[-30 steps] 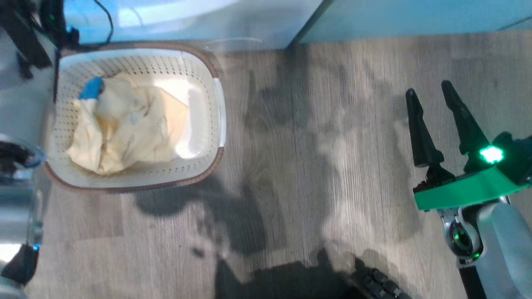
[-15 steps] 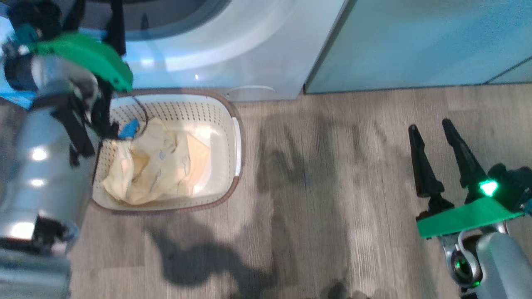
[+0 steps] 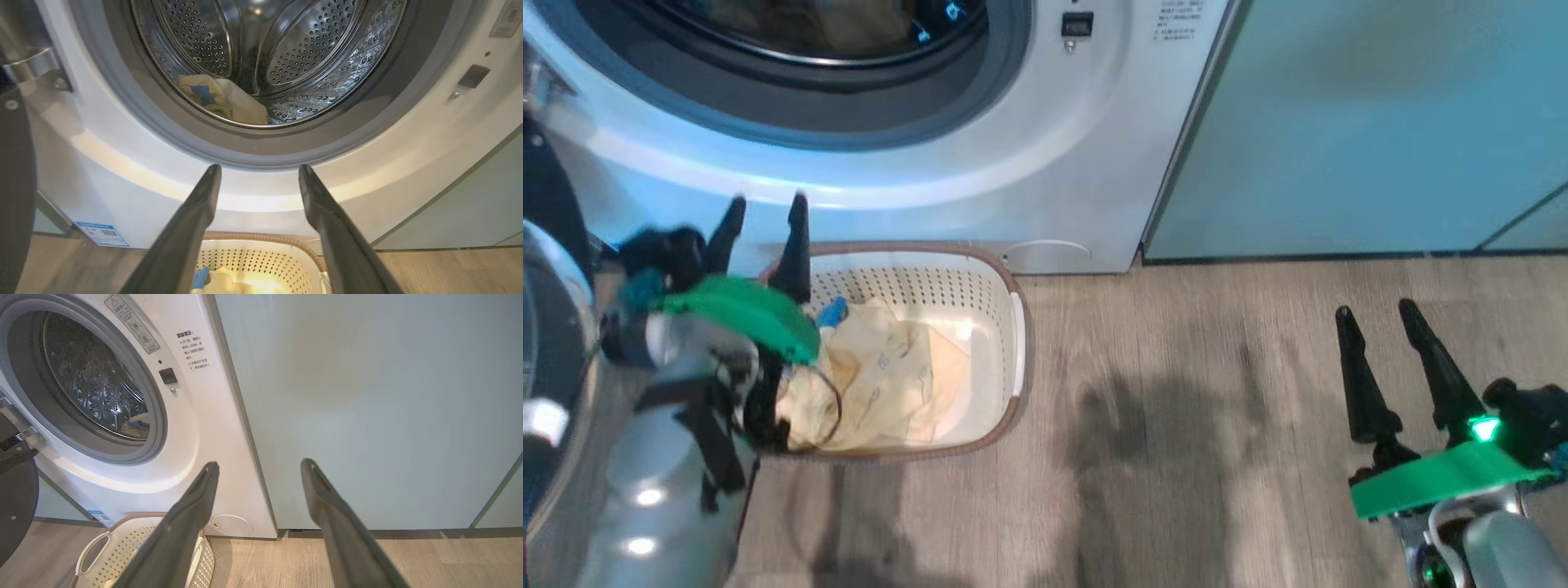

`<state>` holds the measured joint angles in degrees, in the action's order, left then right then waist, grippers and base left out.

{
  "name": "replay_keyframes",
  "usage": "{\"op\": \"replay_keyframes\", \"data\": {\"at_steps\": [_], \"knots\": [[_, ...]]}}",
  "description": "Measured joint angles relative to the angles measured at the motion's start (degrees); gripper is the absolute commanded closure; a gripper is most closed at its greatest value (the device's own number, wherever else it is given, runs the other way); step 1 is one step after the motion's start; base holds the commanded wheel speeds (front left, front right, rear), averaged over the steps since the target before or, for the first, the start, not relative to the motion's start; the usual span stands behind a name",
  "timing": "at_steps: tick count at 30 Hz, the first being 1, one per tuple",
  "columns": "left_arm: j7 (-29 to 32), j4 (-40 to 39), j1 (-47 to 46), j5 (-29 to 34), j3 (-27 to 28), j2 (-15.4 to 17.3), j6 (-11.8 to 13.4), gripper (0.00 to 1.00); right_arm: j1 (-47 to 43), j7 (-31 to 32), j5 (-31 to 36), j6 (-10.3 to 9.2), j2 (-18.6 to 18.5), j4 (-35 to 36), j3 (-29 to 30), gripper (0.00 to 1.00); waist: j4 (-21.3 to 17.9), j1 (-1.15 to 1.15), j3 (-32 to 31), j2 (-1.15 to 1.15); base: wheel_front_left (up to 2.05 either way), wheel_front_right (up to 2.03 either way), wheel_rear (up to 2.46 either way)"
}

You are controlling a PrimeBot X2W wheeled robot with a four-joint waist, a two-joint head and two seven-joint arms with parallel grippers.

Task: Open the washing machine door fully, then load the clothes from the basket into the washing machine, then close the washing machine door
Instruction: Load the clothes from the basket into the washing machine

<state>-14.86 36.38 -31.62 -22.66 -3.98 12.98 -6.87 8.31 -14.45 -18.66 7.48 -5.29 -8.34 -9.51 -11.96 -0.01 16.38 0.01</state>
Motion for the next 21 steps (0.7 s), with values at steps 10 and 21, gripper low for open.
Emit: {"op": "replay_keyframes", "data": {"at_steps": [10,21], "knots": [[0.03,-5.41,10.33,-0.03,4.53,-0.97,-0.13,0.0,-2.19,0.0,0.0,0.0,0.0,-0.22,0.19,0.0,0.7,0.0,-4.57,0.0,0.0,0.0,0.0],[0.04,-10.35,19.75,-0.02,7.75,-1.3,-0.55,0.0,-6.69,0.0,0.02,0.0,-0.02,-0.4,1.54,0.0,1.1,0.0,-9.72,0.0,0.0,0.0,0.0]]}}
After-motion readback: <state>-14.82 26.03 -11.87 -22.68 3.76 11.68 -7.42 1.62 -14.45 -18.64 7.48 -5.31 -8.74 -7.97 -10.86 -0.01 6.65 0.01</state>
